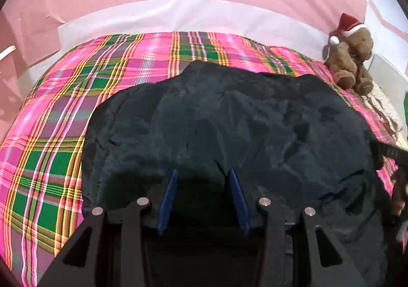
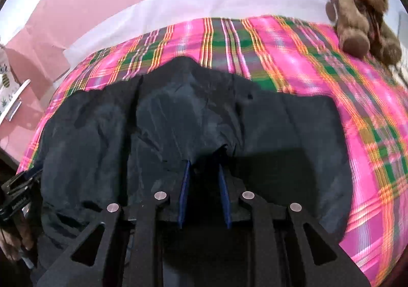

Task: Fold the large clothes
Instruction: 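Press the folded hem flat onto the jacket body with both tools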

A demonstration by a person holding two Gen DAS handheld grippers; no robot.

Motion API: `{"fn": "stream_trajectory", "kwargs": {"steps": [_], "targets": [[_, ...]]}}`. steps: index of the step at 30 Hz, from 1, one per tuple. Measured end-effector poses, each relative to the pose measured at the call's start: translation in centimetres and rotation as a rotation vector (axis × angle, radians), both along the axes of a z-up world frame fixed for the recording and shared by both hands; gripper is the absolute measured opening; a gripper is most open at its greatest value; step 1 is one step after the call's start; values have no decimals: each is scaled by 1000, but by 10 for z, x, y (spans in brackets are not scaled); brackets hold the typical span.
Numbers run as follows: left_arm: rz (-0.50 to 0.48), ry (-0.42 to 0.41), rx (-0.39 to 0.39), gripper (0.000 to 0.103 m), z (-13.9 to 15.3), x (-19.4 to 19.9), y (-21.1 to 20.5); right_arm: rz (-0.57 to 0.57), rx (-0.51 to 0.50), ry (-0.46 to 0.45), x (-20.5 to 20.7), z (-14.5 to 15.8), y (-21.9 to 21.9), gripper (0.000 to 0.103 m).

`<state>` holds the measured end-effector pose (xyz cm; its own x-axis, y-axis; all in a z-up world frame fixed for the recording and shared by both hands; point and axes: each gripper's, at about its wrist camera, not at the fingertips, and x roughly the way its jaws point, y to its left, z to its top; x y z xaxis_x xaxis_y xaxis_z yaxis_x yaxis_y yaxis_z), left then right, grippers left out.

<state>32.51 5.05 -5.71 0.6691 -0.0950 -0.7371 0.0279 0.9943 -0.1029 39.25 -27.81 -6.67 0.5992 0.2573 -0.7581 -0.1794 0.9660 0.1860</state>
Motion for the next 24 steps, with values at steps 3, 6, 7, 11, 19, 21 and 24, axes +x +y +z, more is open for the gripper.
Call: {"fn": "stream_trajectory", "kwargs": {"steps": [3, 6, 7, 11, 19, 21, 24], "targets": [[-3, 4, 34, 46, -3, 3, 0, 17, -20, -18, -10, -10, 7, 23], [-5, 16, 23, 46, -2, 4, 6, 26, -15, -5, -13, -6, 7, 23], [0, 14, 25, 46, 1, 3, 8, 29, -13, 4, -14, -2, 5, 23], [23, -26, -4, 45, 22, -9, 18, 18, -6, -72, -24, 31, -8, 23], [-20, -109, -60, 45, 52, 4, 0, 27, -20, -126, 11, 51, -1, 23], [-31, -65, -29, 46, 35, 18, -7, 37, -54, -29, 27, 24, 5, 23], [-12, 5, -31, 46, 0, 37, 1, 41, -41, 21, 32, -12, 0, 23]]}}
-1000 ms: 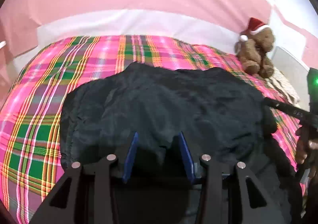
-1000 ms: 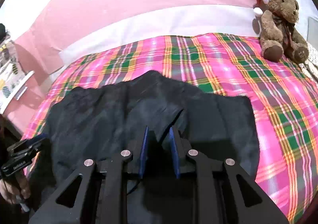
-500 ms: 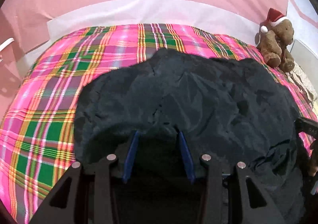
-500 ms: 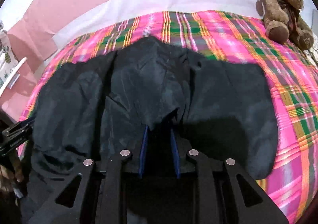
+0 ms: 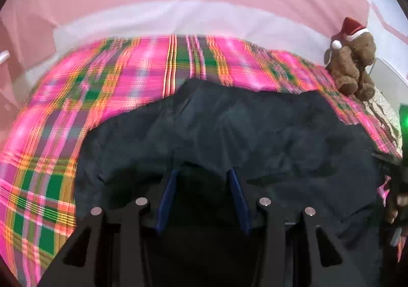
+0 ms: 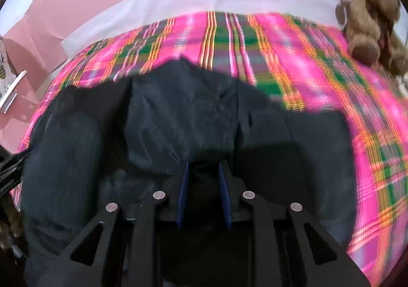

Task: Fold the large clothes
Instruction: 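Press the folded hem flat onto the jacket body with both tools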

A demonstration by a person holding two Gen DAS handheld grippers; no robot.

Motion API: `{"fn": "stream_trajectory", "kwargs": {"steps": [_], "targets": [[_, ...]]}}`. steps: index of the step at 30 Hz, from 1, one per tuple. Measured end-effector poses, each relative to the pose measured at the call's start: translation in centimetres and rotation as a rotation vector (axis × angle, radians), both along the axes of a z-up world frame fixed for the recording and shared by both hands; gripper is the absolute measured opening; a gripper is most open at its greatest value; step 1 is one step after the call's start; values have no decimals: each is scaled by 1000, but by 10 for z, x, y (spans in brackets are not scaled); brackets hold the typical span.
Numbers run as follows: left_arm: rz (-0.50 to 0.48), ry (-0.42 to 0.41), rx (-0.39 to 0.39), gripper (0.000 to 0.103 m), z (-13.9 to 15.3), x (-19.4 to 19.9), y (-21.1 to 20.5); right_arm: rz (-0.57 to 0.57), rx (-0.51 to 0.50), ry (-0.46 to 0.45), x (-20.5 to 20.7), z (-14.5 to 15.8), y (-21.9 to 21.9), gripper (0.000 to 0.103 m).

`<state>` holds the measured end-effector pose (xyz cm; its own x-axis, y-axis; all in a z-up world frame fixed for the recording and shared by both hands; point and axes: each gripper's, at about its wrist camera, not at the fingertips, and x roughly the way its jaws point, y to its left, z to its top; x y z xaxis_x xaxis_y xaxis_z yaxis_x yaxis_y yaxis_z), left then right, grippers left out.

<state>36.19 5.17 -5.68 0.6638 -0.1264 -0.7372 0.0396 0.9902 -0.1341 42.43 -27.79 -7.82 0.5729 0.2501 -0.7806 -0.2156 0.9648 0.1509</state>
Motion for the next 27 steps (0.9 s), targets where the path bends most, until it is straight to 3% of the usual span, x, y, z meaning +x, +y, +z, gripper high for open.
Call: {"fn": "stream_trajectory", "kwargs": {"steps": [5, 9, 13, 16, 18, 20, 22, 27], "targets": [[-13, -8, -8, 46, -6, 2, 2, -30, -20, -19, -8, 0, 2, 24], [11, -41, -11, 46, 19, -14, 7, -46, -1, -122, -37, 47, 0, 25], [-35, -125, -62, 46, 45, -47, 5, 61, 57, -211, -74, 76, 21, 25], [-106, -113, -85, 46, 39, -59, -11, 163, 14, -156, -82, 54, 54, 25], [-122, -49, -44, 46, 18, -53, -21, 175, -22, -90, -79, 24, 69, 25], [-107, -5, -44, 47, -2, -46, -18, 165, -22, -95, -81, 11, 72, 25], [-107, -14, -58, 47, -7, -43, -12, 147, 0, -99, -84, 8, 72, 25], [-94, -25, 1, 47, -13, -42, -19, 145, -25, -81, -79, -8, 77, 25]]}}
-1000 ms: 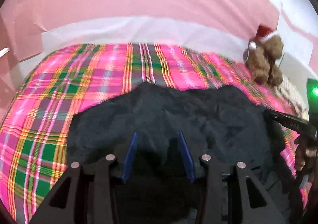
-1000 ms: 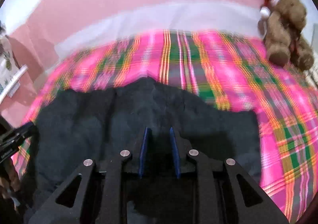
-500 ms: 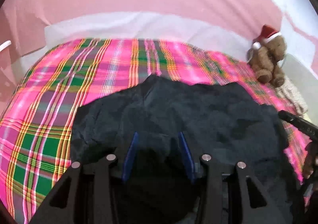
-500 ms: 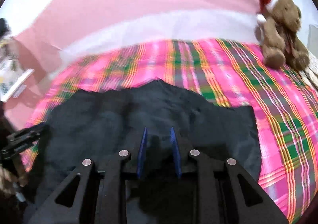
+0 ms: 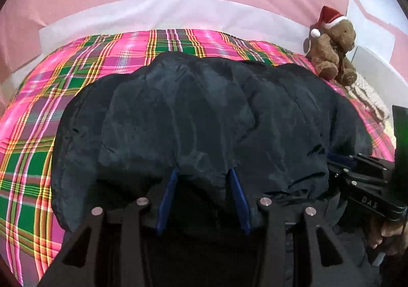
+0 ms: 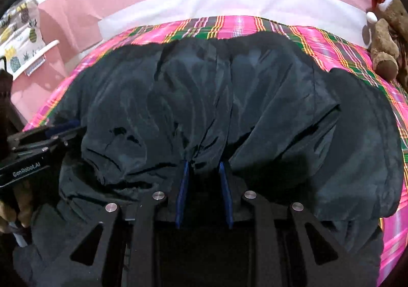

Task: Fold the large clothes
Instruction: 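Press the folded hem flat onto the jacket body with both tools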

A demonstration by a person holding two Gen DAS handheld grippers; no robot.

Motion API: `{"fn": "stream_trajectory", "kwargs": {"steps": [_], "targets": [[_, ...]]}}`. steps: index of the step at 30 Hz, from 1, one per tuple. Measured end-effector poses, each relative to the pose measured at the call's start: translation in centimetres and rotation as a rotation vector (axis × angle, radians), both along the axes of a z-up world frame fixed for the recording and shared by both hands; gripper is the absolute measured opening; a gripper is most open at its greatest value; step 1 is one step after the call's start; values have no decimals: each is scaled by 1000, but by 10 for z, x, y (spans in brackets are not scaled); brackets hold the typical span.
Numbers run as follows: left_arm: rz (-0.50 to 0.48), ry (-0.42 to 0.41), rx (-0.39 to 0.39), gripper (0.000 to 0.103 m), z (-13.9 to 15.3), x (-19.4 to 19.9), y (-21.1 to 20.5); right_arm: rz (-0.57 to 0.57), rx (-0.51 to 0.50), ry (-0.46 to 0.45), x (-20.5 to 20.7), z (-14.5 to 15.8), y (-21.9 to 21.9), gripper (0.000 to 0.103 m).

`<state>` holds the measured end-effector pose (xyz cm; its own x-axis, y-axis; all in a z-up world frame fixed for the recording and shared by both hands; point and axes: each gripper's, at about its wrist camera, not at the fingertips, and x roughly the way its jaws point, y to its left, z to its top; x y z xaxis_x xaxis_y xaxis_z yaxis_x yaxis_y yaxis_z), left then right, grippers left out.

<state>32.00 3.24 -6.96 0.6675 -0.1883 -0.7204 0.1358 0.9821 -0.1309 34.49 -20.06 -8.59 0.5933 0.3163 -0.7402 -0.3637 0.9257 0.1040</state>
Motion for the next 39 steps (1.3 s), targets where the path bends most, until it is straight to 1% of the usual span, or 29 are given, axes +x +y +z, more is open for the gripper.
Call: {"fn": "stream_trajectory", "kwargs": {"steps": [3, 5, 8, 10, 11, 13, 15, 17, 20, 23, 24, 26, 28, 29, 30, 32, 33, 36, 38, 39], "targets": [[3, -1, 7, 47, 3, -4, -1, -3, -17, -9, -2, 0, 3, 25], [12, 6, 14, 46, 9, -7, -2, -6, -12, -11, -5, 6, 1, 25], [18, -7, -20, 46, 23, -21, 2, -22, 12, -29, -18, 21, -7, 25], [7, -25, -27, 46, 29, -33, 2, -11, 45, -44, -29, 28, -10, 25], [1, -31, -19, 46, 28, -36, 2, -4, 41, -47, -32, 28, -9, 25], [-4, -7, 31, 47, 16, -33, -2, 16, -27, -22, -34, 13, -1, 25], [-3, 33, 28, 48, 3, -26, -3, 27, -54, 9, -28, -2, 4, 25], [1, 37, 19, 48, 4, -23, -2, 28, -51, 15, -25, -1, 4, 26], [0, 28, -2, 48, 17, -29, 3, 47, -49, -2, -28, 16, -1, 26], [8, -38, -11, 48, 40, -34, 12, 44, -3, -102, -31, 47, -15, 28], [17, -57, -8, 48, 46, -31, 14, 28, 5, -133, -27, 57, -20, 28], [52, -85, 4, 48, 53, -17, 22, -13, 13, -159, -9, 67, -31, 29], [101, -72, 4, 48, 48, -1, 34, -66, 3, -150, 13, 63, -43, 29], [121, -47, 3, 48, 41, 7, 38, -95, -5, -129, 22, 57, -49, 29], [134, -20, 7, 48, 32, 14, 41, -116, -12, -78, 36, 43, -56, 29], [133, 17, -10, 51, 14, 22, 44, -110, -11, -22, 47, 23, -61, 29], [129, 17, -15, 51, 12, 23, 45, -107, -8, -28, 48, 20, -62, 29], [136, 2, -10, 51, 20, 16, 43, -128, -18, -49, 37, 30, -60, 29], [136, -4, -33, 50, 29, 3, 44, -117, 2, -61, 26, 41, -60, 29], [127, -19, -47, 50, 34, -7, 43, -96, 23, -72, 13, 47, -56, 29]]}}
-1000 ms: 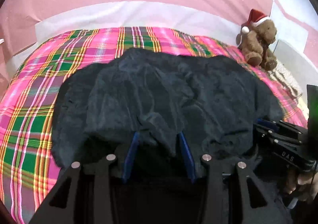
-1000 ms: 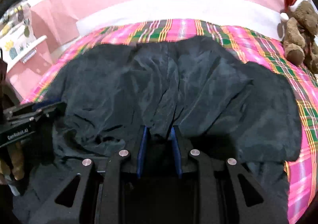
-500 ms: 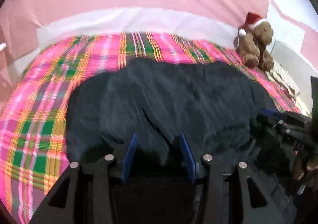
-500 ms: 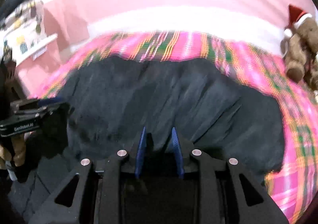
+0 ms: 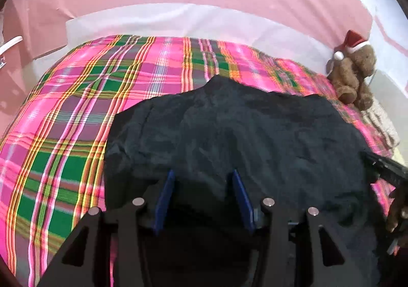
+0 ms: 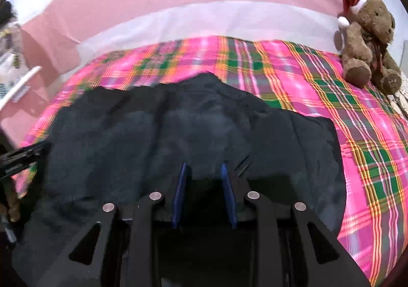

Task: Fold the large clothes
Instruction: 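Press the folded hem flat onto the jacket body with both tools, then lift both tools back off the folded black jacket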

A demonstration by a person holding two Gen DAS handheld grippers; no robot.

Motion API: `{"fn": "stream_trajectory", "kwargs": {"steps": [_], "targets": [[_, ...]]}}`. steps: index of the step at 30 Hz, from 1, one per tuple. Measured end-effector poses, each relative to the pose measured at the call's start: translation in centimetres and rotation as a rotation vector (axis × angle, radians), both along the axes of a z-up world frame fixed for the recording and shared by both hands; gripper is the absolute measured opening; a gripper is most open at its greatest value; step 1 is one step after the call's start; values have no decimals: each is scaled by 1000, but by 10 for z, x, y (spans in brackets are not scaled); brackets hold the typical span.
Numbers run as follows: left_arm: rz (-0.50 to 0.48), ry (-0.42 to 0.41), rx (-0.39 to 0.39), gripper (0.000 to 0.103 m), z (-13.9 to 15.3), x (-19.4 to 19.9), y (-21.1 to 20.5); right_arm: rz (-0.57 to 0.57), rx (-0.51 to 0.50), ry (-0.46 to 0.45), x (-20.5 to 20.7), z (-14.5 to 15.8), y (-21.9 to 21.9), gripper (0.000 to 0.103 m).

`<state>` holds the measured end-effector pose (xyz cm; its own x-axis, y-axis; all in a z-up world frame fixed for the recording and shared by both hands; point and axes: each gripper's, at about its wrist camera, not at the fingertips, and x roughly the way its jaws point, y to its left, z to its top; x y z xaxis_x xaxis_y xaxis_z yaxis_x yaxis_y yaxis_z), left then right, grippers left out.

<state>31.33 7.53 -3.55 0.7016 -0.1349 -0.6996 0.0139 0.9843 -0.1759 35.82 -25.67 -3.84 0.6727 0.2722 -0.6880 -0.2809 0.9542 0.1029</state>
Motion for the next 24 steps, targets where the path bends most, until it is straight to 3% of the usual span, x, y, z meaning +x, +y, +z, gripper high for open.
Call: {"fn": "stream_trajectory", "kwargs": {"steps": [5, 9, 12, 19, 24], "targets": [[-116, -20, -62, 50, 6, -43, -29, 126, 43, 26, -54, -8, 30, 29], [-166, 70, 4, 51, -27, -38, -59, 144, -8, 119, -51, -49, 54, 29], [-152, 93, -17, 52, -40, -31, -56, 133, 26, 137, -40, -58, 51, 29], [-138, 99, -11, 54, -41, -30, -59, 125, -22, 115, -43, -60, 58, 29], [-115, 61, 21, 54, -17, -52, -57, 93, 5, 88, -69, -31, 46, 31]]}}
